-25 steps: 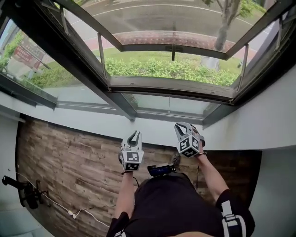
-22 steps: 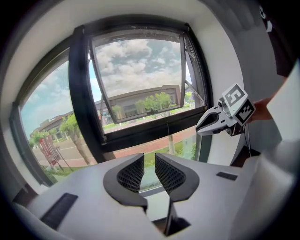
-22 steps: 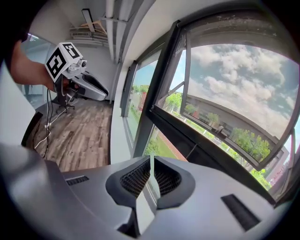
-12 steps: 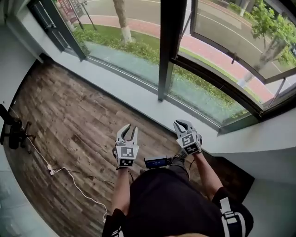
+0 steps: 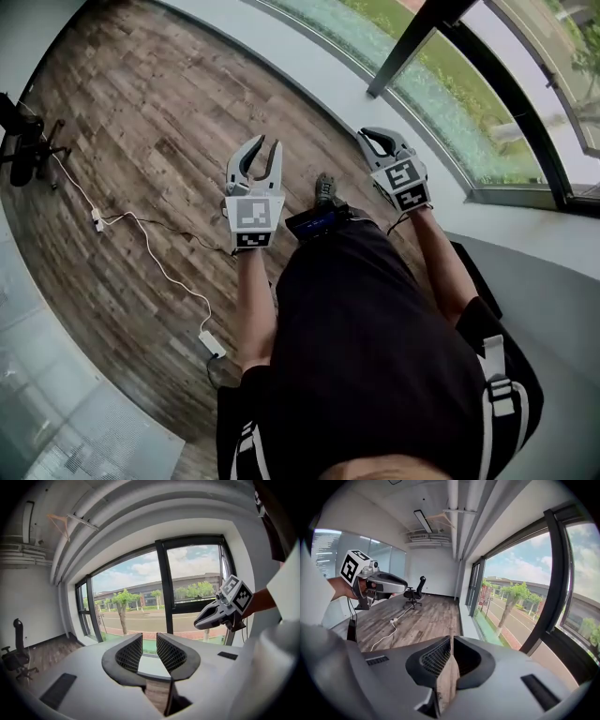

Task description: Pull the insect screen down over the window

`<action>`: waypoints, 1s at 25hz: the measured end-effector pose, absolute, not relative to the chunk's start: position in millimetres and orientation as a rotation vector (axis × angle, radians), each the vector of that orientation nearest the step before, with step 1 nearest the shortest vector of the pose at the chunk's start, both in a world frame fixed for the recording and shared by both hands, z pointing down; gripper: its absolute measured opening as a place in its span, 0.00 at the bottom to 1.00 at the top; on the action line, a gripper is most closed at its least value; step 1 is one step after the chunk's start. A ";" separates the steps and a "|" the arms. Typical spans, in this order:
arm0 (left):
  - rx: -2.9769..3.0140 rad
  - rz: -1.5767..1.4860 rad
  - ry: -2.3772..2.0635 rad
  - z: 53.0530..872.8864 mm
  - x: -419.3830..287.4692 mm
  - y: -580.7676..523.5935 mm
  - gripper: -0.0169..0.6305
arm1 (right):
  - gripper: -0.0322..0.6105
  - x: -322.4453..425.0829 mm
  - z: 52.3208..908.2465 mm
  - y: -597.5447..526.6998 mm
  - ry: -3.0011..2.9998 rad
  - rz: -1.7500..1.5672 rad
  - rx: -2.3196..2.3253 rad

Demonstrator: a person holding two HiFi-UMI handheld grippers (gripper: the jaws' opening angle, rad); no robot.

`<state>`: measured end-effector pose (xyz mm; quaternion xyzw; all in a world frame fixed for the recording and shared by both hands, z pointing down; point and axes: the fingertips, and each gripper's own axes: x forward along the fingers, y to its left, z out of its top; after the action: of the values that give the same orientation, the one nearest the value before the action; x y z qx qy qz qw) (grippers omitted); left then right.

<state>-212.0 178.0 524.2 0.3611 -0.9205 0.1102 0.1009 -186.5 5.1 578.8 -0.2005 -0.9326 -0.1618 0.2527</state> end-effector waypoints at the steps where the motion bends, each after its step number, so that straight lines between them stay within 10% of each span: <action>1: 1.066 0.325 -2.719 531.9 -217.6 178.2 0.16 | 0.09 -195.1 588.0 6.1 -2.530 -0.428 -0.553; 15: 1.348 0.560 -2.471 579.6 -351.5 114.4 0.16 | 0.09 -297.7 666.7 -38.9 -2.561 -0.024 -0.309; 25: 1.913 0.706 -2.187 568.8 -349.7 -11.3 0.16 | 0.09 -234.0 646.7 -134.9 -2.626 0.106 0.270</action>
<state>-349.7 -11.3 568.8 0.6379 -0.7294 0.2353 0.0758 -234.0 -134.9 646.7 0.0989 -0.9631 0.0390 0.2473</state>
